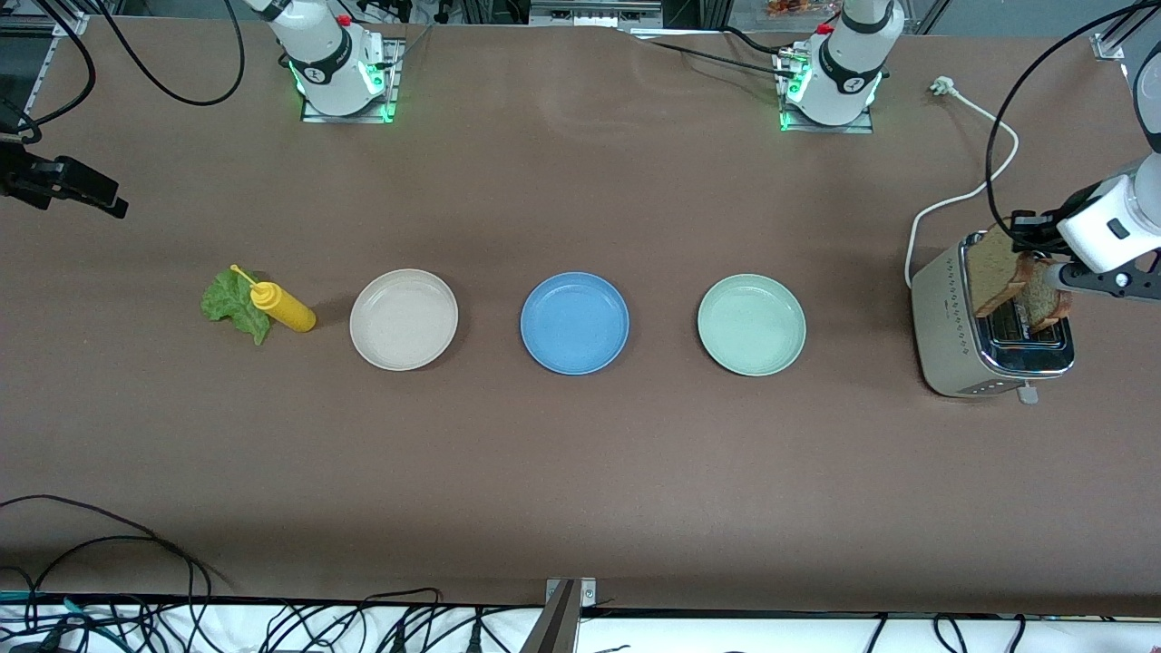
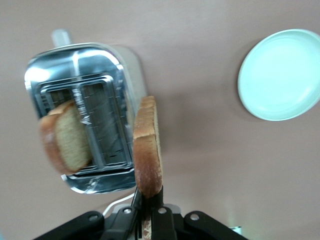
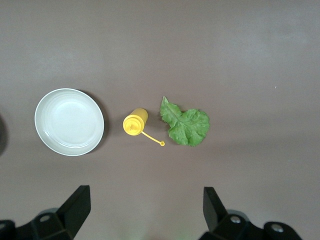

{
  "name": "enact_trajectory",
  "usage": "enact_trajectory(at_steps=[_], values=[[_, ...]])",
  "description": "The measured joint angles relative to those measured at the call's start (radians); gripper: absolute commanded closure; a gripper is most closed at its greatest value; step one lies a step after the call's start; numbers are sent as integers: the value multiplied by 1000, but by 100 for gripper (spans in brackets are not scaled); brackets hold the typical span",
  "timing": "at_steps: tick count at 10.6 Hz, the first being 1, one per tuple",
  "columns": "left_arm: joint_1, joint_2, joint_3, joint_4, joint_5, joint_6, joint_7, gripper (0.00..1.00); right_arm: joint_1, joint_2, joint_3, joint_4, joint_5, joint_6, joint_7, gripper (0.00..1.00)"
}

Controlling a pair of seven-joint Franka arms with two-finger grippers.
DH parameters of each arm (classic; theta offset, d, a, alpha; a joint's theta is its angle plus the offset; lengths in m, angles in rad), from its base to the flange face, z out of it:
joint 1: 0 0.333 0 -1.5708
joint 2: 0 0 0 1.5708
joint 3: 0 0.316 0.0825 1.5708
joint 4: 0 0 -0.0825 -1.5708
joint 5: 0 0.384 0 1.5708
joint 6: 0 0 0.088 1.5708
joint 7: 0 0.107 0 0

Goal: Make sandwich in blue plate with both arms
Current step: 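Carry the bread slice over the blue plate with the left gripper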

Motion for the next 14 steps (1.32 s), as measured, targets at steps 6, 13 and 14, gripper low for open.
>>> enact_trajectory(at_steps=[6,13,14], values=[[-64,81,-44,-4,-338,106,-78,100,0,0,0,1,0,0,0,0],[-243,237,-115,-6,-725,326,-278,100,0,0,4,2,0,-2,0,0],[-281,255,-131,-6,-776,371,-323,100,0,0,4,2,0,-2,0,0]])
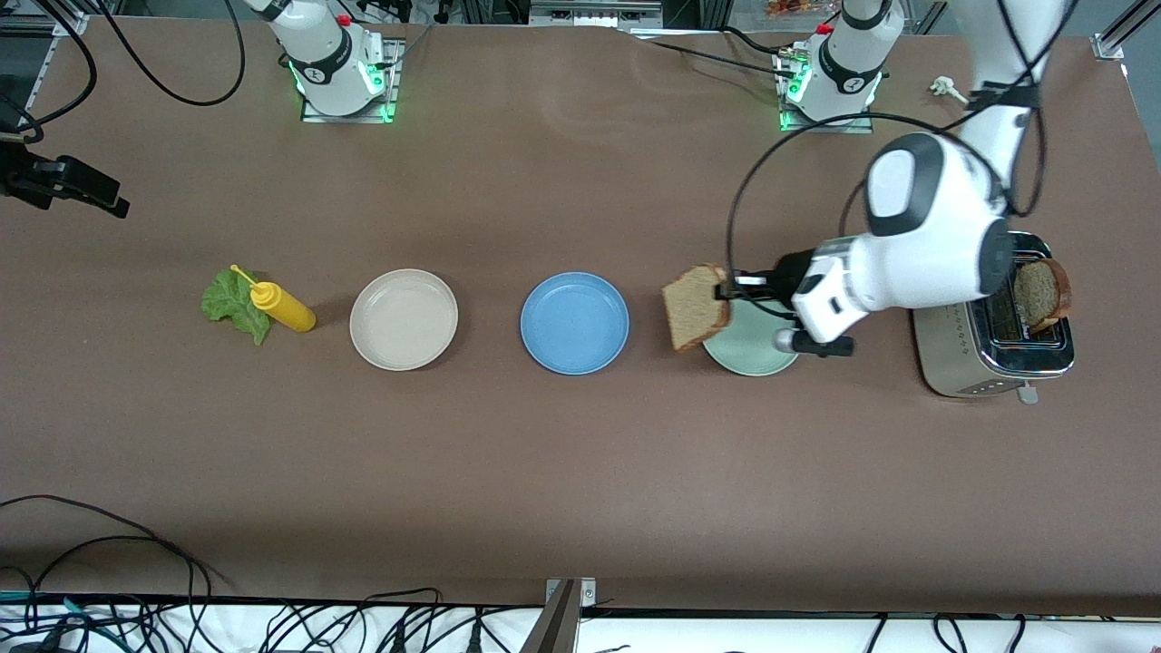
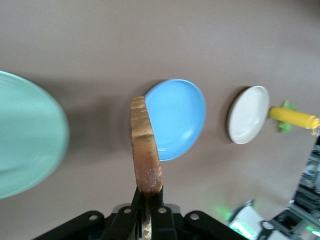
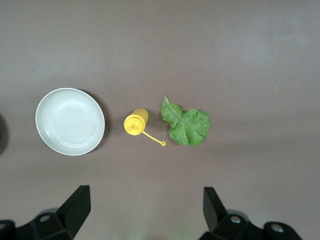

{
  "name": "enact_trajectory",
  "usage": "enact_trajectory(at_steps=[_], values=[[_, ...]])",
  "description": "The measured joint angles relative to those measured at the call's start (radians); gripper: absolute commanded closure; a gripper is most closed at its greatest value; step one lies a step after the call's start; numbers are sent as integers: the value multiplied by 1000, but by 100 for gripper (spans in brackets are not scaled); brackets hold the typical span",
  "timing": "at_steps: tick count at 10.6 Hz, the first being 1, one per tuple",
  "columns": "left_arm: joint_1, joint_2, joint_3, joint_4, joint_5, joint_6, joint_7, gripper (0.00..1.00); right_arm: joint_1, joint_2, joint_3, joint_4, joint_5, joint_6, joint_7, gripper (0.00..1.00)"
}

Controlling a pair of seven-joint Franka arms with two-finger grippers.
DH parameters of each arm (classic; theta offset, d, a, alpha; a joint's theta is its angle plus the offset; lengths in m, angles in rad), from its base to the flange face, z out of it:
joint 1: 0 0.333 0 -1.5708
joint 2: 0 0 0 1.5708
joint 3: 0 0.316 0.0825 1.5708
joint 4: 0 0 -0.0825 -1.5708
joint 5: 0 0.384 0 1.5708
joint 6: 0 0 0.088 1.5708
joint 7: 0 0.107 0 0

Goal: Make sandwich in blue plate with both arms
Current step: 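Carry the bread slice over the blue plate with the left gripper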

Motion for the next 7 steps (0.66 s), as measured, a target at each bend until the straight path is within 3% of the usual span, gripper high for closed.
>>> enact_trajectory(at_steps=[2,7], values=[[-73,49,-4,15,-63,67,-57,100,0,0,1,0,0,-1,0,0],[-230,237,-5,174,-144,155,-128,100,1,1,2,0,0,-3,0,0]])
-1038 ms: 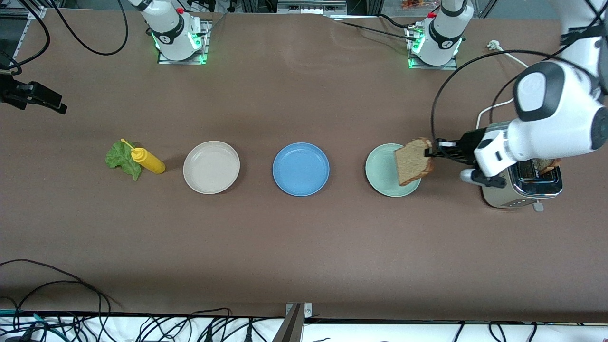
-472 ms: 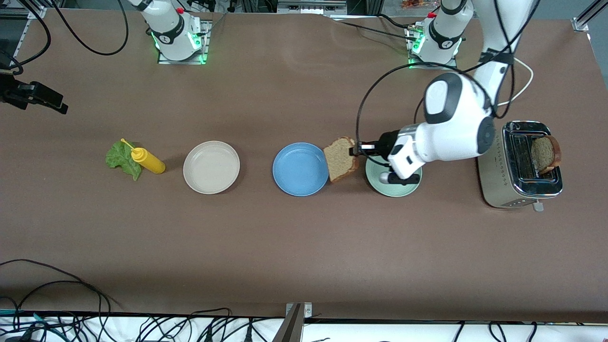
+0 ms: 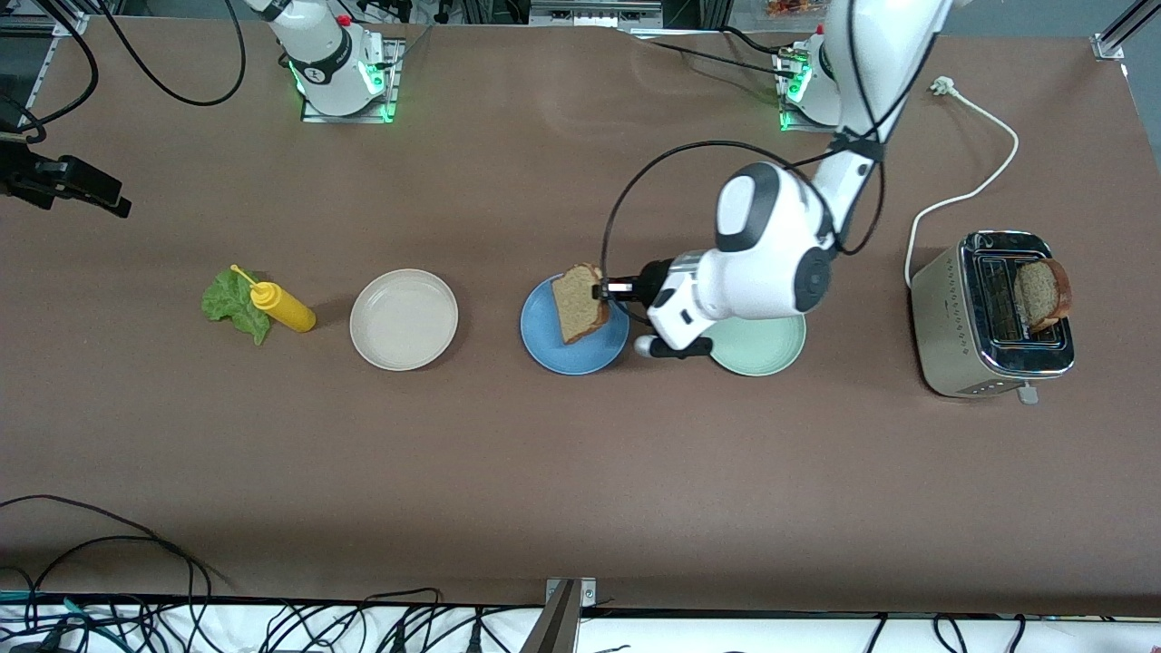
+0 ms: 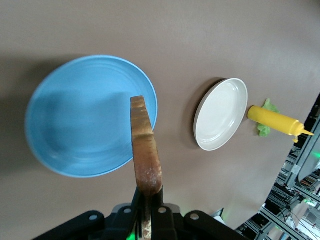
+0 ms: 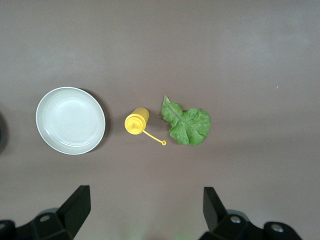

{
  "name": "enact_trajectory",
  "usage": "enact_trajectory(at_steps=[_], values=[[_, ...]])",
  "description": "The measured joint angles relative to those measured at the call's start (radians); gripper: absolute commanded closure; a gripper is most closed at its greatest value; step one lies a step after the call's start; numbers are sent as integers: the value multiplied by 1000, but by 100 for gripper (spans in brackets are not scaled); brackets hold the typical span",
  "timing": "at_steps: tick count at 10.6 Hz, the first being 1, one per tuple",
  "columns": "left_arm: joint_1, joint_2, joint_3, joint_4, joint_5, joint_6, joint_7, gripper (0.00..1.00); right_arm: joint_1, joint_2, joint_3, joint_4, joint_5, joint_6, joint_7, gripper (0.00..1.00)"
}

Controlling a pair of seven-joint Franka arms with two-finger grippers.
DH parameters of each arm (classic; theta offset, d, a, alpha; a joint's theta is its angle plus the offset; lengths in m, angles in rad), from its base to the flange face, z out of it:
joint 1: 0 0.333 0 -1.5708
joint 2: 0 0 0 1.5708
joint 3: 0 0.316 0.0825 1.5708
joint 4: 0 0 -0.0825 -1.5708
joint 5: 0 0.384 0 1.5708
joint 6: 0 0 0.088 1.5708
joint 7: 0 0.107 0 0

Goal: Make sandwich in blue plate with both arms
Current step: 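Carry the bread slice over the blue plate with the left gripper, then lower the bread flat onto the blue plate and open the left gripper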

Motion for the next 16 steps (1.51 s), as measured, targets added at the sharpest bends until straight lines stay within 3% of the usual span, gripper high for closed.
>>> enact_trajectory(at_steps=[6,8,11,12,13,16], values=[[-105,124,3,41,-2,148,-17,100,0,0,1,0,0,0,0,0],[-105,129,8,46,-2,148,-15,88,0,0,1,0,0,0,0,0],[-103,134,33,46,-2,148,54,87,0,2,1,0,0,0,0,0],[-101,136,50,46,-2,148,91,74,1,3,1,0,0,0,0,0],[-95,138,57,47,-2,148,113,1,3,4,1,0,0,0,0,0],[-94,142,60,47,-2,148,137,0,4,6,2,0,0,0,0,0]])
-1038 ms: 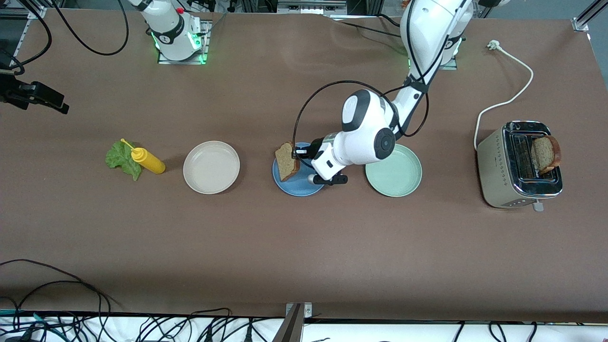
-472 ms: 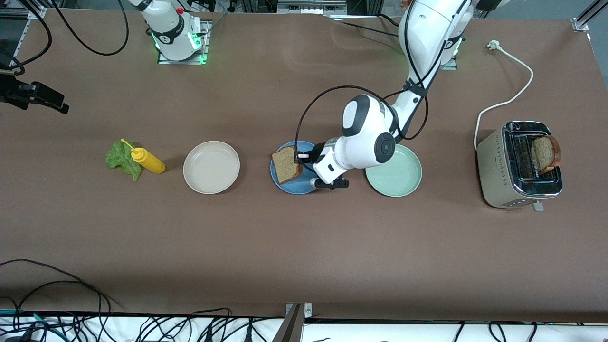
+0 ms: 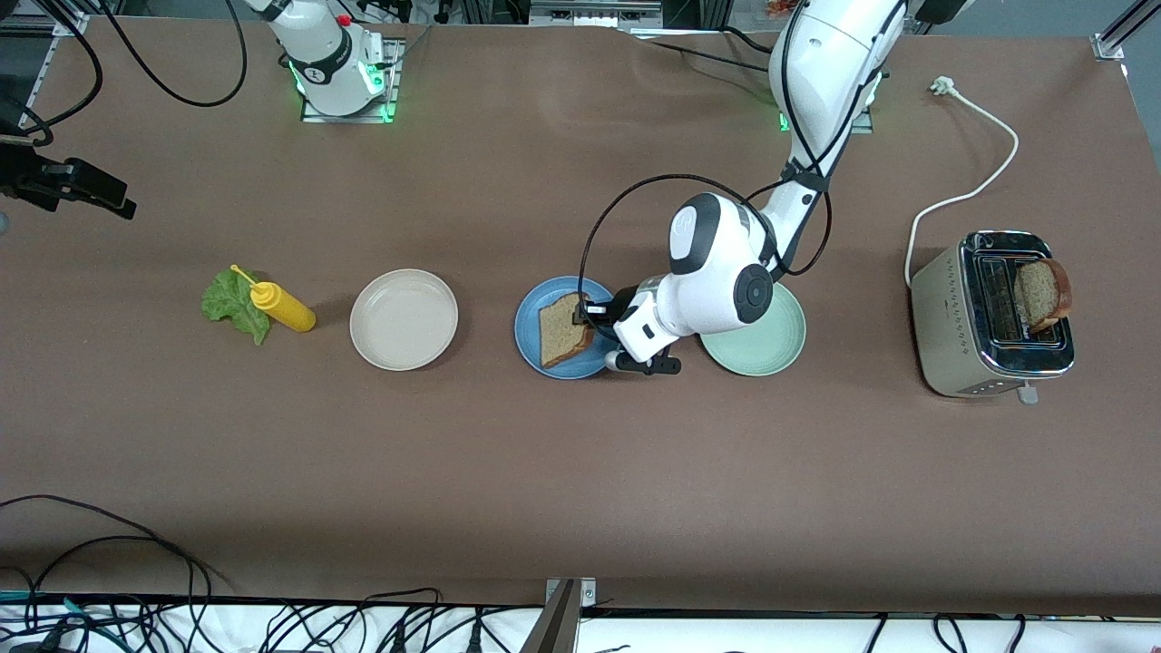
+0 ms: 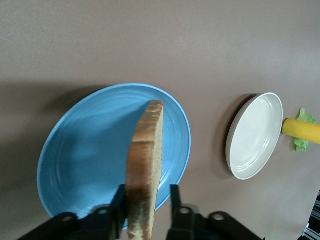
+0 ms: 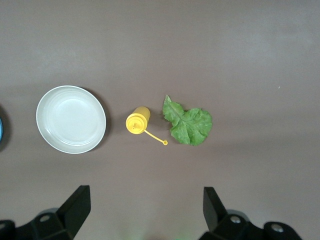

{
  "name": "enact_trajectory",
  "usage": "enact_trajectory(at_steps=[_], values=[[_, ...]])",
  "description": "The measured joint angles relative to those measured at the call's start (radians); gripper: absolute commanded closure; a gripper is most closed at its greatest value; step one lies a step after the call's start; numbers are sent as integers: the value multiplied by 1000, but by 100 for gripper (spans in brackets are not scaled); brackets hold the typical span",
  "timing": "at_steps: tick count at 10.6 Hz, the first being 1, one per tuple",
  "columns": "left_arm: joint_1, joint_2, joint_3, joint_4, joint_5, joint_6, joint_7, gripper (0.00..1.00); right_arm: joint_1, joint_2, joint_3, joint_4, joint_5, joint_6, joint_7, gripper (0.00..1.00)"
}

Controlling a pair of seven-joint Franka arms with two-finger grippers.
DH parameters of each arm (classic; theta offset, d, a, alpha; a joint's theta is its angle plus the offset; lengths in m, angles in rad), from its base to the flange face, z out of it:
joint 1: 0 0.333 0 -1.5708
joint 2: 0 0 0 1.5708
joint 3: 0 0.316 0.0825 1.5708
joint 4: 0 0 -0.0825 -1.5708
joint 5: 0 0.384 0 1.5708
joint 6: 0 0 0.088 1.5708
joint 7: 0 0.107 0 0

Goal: Make sandwich in blue plate with both arms
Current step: 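Lower the bread flat onto the blue plate and open the left gripper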

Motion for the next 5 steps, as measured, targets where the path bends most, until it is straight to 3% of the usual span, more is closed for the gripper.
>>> enact_trajectory(at_steps=[3,5], values=[[7,2,5,0,0,0,11,0,0,1,0,0,0,0,0,0],[17,5,67,-11,0,-8,11,0,0,1,0,0,0,0,0,0]])
